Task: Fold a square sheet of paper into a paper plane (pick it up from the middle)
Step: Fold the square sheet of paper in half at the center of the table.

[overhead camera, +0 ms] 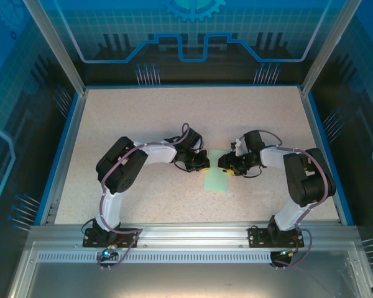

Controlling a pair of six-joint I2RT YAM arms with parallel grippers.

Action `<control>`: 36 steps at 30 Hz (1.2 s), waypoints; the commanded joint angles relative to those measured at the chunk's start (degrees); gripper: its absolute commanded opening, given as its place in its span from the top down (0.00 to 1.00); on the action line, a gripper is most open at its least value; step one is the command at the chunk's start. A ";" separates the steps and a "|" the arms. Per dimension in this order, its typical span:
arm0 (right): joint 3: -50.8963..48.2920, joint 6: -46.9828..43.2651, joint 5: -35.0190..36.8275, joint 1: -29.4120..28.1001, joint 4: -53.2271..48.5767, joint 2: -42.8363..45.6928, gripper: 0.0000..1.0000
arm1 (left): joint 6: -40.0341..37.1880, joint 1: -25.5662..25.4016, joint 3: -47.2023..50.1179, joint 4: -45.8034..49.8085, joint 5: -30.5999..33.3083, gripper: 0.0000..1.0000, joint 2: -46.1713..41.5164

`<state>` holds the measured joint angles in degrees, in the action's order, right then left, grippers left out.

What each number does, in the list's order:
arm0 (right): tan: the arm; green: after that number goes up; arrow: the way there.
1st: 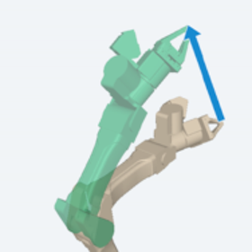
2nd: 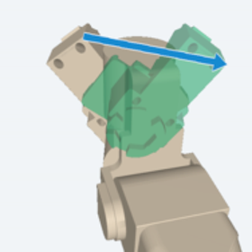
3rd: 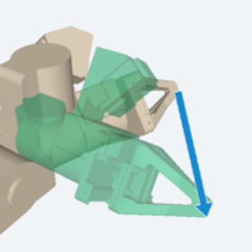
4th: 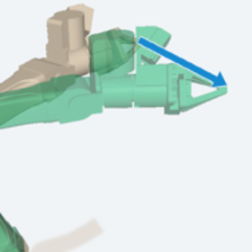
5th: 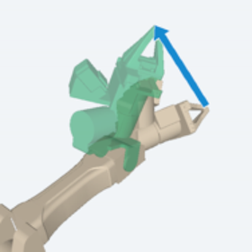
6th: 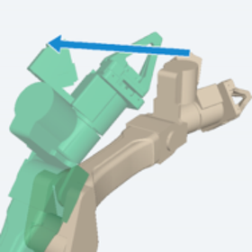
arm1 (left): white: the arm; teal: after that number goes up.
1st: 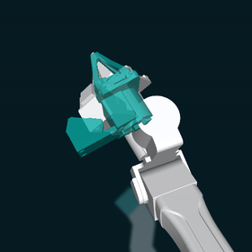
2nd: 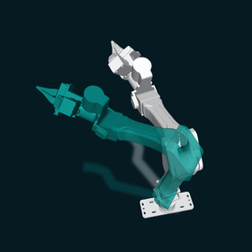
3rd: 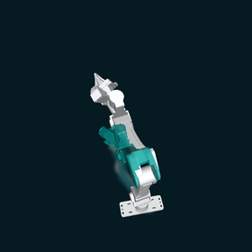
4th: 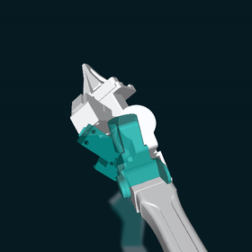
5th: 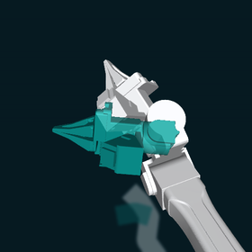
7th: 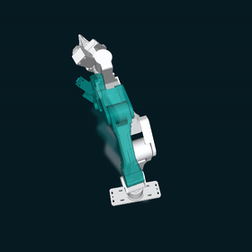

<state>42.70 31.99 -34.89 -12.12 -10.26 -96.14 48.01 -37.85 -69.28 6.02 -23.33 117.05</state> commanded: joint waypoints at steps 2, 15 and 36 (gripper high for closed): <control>-1.85 0.02 1.78 -1.48 -2.39 4.02 0.52 | -0.62 -0.61 1.47 5.75 2.24 0.99 0.88; -7.98 1.44 1.00 -2.16 3.72 -0.65 0.52 | -0.73 -0.68 2.03 5.15 2.11 0.99 1.23; -14.33 3.70 1.47 -4.32 2.01 9.68 0.52 | -0.72 -0.61 2.22 5.41 2.09 0.99 1.53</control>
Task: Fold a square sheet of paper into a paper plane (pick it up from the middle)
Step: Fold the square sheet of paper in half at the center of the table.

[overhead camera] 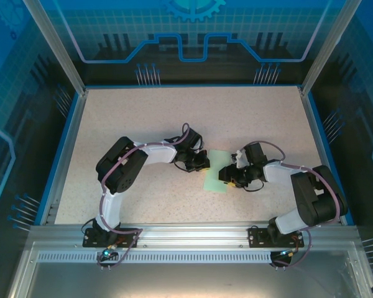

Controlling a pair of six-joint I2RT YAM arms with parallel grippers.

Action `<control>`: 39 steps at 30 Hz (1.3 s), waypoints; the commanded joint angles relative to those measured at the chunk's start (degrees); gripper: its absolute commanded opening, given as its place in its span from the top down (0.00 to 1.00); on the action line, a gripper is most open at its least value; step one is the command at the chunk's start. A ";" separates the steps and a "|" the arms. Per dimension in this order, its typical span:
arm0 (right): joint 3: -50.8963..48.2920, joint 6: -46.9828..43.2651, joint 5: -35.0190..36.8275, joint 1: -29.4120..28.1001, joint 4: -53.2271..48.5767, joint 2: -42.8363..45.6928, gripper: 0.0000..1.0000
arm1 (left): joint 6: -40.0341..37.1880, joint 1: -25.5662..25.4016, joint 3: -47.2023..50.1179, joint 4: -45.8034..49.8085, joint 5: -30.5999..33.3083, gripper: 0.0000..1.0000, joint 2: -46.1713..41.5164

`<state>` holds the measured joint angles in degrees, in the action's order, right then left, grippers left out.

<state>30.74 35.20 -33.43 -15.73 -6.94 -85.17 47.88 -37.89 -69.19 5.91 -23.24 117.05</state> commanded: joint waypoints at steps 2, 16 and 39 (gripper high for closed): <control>-3.20 0.79 0.14 -0.72 -1.70 0.87 0.51 | -0.76 -0.61 2.04 5.69 1.98 0.99 1.38; -4.62 0.49 3.17 -5.81 -5.52 5.41 0.49 | -0.77 -0.63 1.95 6.04 1.71 0.99 0.85; 21.71 -2.35 3.71 6.65 -7.35 -9.88 0.49 | -1.13 -0.61 2.29 6.14 1.54 0.99 0.64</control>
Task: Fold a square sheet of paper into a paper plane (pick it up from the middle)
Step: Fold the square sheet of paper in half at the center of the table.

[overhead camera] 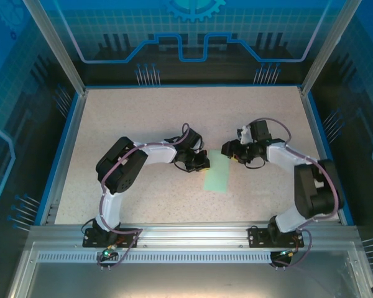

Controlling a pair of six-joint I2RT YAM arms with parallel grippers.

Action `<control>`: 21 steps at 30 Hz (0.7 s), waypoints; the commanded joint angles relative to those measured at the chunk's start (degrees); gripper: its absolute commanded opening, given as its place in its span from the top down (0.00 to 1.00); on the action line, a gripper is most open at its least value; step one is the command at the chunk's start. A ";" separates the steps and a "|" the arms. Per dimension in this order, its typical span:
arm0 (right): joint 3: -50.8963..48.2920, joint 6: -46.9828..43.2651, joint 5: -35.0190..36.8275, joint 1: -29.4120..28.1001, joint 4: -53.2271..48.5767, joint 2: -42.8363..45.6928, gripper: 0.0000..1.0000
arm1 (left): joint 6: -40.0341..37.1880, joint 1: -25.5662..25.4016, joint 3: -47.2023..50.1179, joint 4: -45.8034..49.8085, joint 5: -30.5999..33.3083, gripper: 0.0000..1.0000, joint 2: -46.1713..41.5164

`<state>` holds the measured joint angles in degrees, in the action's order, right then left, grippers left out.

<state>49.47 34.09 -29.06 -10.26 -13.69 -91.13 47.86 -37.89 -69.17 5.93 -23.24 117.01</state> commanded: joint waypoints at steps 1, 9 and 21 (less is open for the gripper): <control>4.29 -1.08 -0.92 1.63 -0.88 -5.74 0.49 | -1.01 -0.67 2.36 5.94 1.54 0.99 0.71; 6.87 -0.27 -3.30 3.12 2.57 -16.52 0.51 | -1.17 -0.69 2.23 6.24 1.55 0.99 1.09; 9.00 -0.39 -3.77 3.60 1.30 -13.20 0.50 | -1.37 -0.61 2.74 6.56 1.71 0.99 0.63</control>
<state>56.14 34.48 -32.12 -7.07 -10.83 -105.69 47.62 -37.89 -69.06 5.98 -23.38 116.95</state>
